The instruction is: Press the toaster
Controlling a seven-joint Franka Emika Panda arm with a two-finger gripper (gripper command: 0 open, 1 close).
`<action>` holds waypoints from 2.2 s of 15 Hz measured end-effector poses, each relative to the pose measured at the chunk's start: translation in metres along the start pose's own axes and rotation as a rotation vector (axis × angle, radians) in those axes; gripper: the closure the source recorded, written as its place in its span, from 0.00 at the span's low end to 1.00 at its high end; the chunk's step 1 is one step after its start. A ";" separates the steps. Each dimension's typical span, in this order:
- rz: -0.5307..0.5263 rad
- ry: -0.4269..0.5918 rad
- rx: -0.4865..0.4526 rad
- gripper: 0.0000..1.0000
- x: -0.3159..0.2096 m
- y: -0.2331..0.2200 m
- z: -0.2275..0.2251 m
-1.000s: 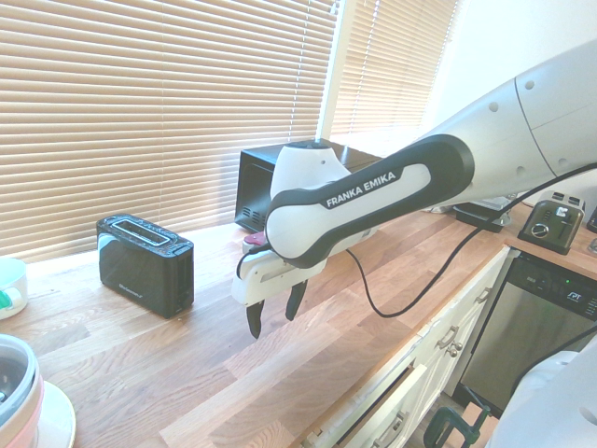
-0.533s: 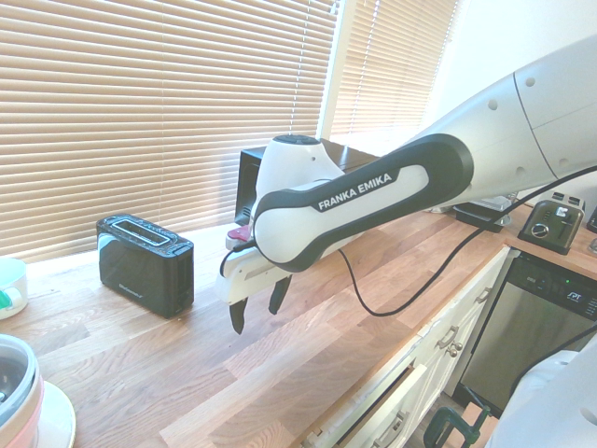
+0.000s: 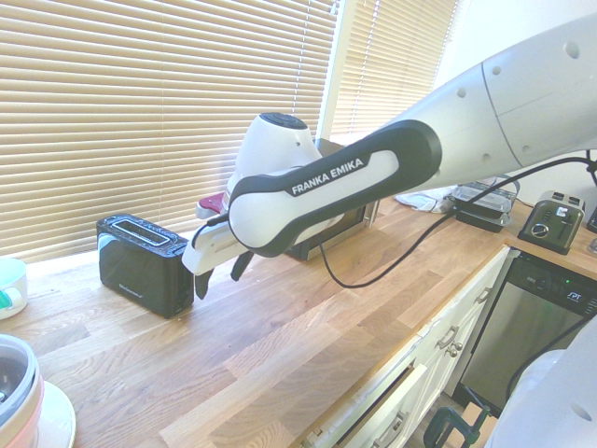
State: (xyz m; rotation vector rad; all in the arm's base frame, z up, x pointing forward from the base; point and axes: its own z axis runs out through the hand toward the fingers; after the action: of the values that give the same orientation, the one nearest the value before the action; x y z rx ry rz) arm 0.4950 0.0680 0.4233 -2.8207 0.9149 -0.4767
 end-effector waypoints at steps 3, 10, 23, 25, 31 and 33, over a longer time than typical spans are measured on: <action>-0.029 0.036 0.059 0.00 0.013 -0.024 -0.011; -0.039 0.125 0.141 1.00 0.034 -0.041 -0.020; -0.044 0.131 0.141 1.00 0.038 -0.043 -0.015; -0.045 0.132 0.140 1.00 0.038 -0.043 -0.013; -0.042 0.137 0.139 1.00 0.045 -0.041 -0.012; -0.047 0.147 0.145 1.00 0.049 -0.045 -0.017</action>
State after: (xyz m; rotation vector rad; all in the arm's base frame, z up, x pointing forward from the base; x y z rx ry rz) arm 0.5515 0.0747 0.4616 -2.7099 0.8043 -0.7342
